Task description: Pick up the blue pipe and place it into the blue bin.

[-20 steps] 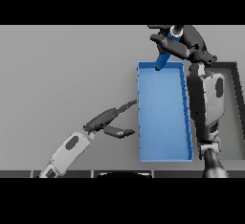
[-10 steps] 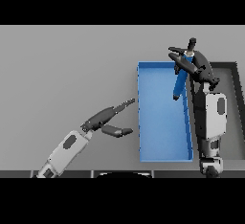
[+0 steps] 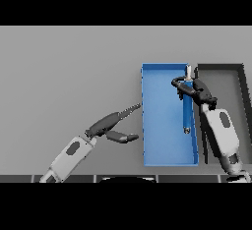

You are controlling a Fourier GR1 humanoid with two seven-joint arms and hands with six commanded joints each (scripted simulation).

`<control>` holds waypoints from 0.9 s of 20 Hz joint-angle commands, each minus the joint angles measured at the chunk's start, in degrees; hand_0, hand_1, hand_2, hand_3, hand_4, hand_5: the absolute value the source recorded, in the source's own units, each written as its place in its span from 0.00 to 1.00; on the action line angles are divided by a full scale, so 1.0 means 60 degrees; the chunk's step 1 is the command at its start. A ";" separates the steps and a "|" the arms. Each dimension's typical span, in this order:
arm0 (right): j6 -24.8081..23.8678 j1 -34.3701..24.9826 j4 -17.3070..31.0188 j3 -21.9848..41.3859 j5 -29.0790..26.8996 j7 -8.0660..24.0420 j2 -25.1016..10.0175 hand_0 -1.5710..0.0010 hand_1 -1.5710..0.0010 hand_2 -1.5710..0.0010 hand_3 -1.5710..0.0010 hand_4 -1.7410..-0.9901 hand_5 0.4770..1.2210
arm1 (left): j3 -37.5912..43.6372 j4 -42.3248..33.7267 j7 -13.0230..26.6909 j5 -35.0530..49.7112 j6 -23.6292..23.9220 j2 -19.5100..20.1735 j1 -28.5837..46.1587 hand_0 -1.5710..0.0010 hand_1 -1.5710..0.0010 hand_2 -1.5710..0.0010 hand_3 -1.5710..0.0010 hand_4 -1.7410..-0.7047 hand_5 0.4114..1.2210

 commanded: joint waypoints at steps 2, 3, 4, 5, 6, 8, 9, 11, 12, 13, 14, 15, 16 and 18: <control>-0.0761 -0.0195 0.0297 0.1351 -0.1587 0.0005 -0.0760 0.25 0.30 0.32 0.59 0.35 0.94 | 0.0033 0.0067 -0.0064 -0.0027 -0.0003 0.0028 -0.0025 1.00 1.00 1.00 1.00 0.88 0.08; -0.1026 -0.0359 0.0402 0.1939 -0.2239 0.0005 -0.1044 0.40 0.44 0.46 0.67 0.45 0.92 | 0.0065 0.0035 -0.0044 0.0028 -0.0017 0.0059 -0.0012 1.00 1.00 1.00 1.00 0.88 0.08; -0.1278 -0.0581 0.0573 0.2484 -0.2847 0.0004 -0.1384 0.52 0.55 0.57 0.74 0.53 0.93 | 0.0059 0.0051 0.0011 -0.0015 0.0026 -0.0011 -0.0126 1.00 1.00 1.00 1.00 0.88 0.08; -0.1415 -0.0740 0.0509 0.2926 -0.3219 0.0004 -0.1543 0.62 0.64 0.65 0.79 0.58 0.95 | -0.0028 0.0001 -0.0057 -0.0042 -0.0006 -0.0007 -0.0025 1.00 1.00 1.00 1.00 0.88 0.08; -0.1188 -0.0859 0.0361 0.3208 -0.3167 0.0004 -0.1686 0.69 0.71 0.72 0.83 0.63 0.89 | 0.0007 0.0015 -0.0044 -0.0016 -0.0034 0.0062 0.0011 1.00 1.00 1.00 1.00 0.88 0.08; -0.0568 -0.0960 -0.0038 0.3652 -0.2634 -0.0144 -0.2153 0.80 0.82 0.82 0.89 0.70 0.76 | 0.0084 0.0032 -0.0016 0.0063 -0.0018 0.0030 -0.0097 1.00 1.00 1.00 1.00 0.88 0.08; -0.0406 -0.1118 0.0005 0.3838 -0.2386 -0.0146 -0.2220 0.84 0.85 0.86 0.91 0.72 0.71 | 0.0010 -0.0079 -0.0025 0.0006 0.0034 0.0025 0.0011 1.00 1.00 1.00 1.00 0.88 0.08; -0.0382 -0.1058 -0.0163 0.4085 -0.2129 -0.0027 -0.2329 0.90 0.91 0.91 0.94 0.73 0.61 | 0.0061 0.0003 -0.0112 0.0020 0.0012 0.0077 0.0030 1.00 1.00 1.00 1.00 0.88 0.08; -0.0297 -0.1124 -0.0210 0.4165 -0.2101 0.0006 -0.2410 0.90 0.92 0.93 0.96 0.73 0.58 | 0.0087 -0.0052 -0.0096 0.0070 0.0012 0.0059 -0.0019 1.00 1.00 1.00 1.00 0.88 0.08; -0.0271 -0.1201 -0.0163 0.4229 -0.2113 0.0006 -0.2493 0.92 0.94 0.94 0.96 0.74 0.54 | 0.0034 -0.0070 -0.0109 0.0052 -0.0019 0.0084 0.0042 1.00 1.00 1.00 1.00 0.88 0.07; -0.0312 -0.1210 -0.0176 0.4260 -0.2086 -0.0003 -0.2438 0.94 0.95 0.95 0.97 0.74 0.52 | 0.0018 -0.0057 0.0009 0.0064 -0.0032 0.0056 0.0023 1.00 1.00 1.00 1.00 0.88 0.07; -0.0446 -0.1206 -0.0187 0.4284 -0.2049 0.0006 -0.2409 0.95 0.96 0.96 0.98 0.73 0.48 | 0.0038 -0.0102 0.0063 0.0110 -0.0060 0.0082 0.0003 1.00 1.00 1.00 1.00 0.88 0.07; -0.0549 -0.1294 -0.0138 0.4354 -0.2111 0.0006 -0.2451 0.96 0.97 0.97 0.98 0.74 0.46 | 0.0078 -0.0104 0.0016 0.0074 -0.0025 0.0134 -0.0003 1.00 1.00 1.00 1.00 0.88 0.07; -0.0560 -0.1303 -0.0194 0.4383 -0.2019 -0.0053 -0.2508 0.97 0.98 0.98 0.99 0.74 0.43 | 0.0063 -0.0163 0.0011 0.0064 -0.0021 0.0170 0.0044 1.00 1.00 1.00 1.00 0.88 0.07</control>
